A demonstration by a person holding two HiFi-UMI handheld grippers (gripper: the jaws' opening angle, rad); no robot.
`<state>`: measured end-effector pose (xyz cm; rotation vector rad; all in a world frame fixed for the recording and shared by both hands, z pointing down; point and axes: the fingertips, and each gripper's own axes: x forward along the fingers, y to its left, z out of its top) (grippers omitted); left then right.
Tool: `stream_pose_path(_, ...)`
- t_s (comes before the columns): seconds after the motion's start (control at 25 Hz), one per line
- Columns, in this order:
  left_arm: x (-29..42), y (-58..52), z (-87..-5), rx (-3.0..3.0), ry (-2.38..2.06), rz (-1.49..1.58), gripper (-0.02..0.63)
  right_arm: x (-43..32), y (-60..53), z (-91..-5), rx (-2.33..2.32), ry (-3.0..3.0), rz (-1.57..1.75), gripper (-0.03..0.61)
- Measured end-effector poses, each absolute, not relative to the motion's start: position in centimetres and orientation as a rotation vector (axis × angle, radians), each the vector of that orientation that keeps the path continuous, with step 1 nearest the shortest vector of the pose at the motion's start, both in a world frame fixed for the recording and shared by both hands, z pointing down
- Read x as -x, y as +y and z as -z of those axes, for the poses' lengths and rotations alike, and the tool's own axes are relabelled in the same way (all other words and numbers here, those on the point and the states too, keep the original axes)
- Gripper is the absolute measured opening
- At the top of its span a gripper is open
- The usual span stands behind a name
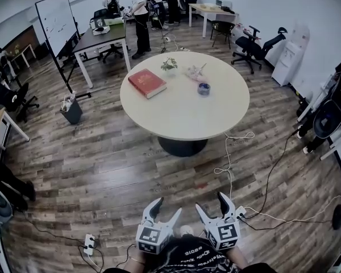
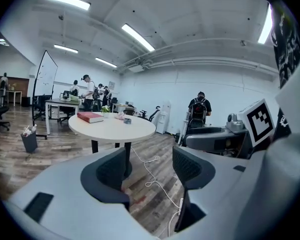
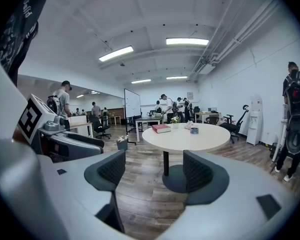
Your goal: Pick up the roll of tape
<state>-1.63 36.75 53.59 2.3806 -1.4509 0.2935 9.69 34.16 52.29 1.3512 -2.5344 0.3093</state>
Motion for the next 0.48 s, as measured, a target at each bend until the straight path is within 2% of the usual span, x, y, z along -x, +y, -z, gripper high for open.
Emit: stream_pose_path(0.48, 5.6, 37.3, -54.6, -2.289, -1.470, -0.274, 0.293, -8.7, 35.0, -54.1, -1.451, -2.478, -0.358, 0.367)
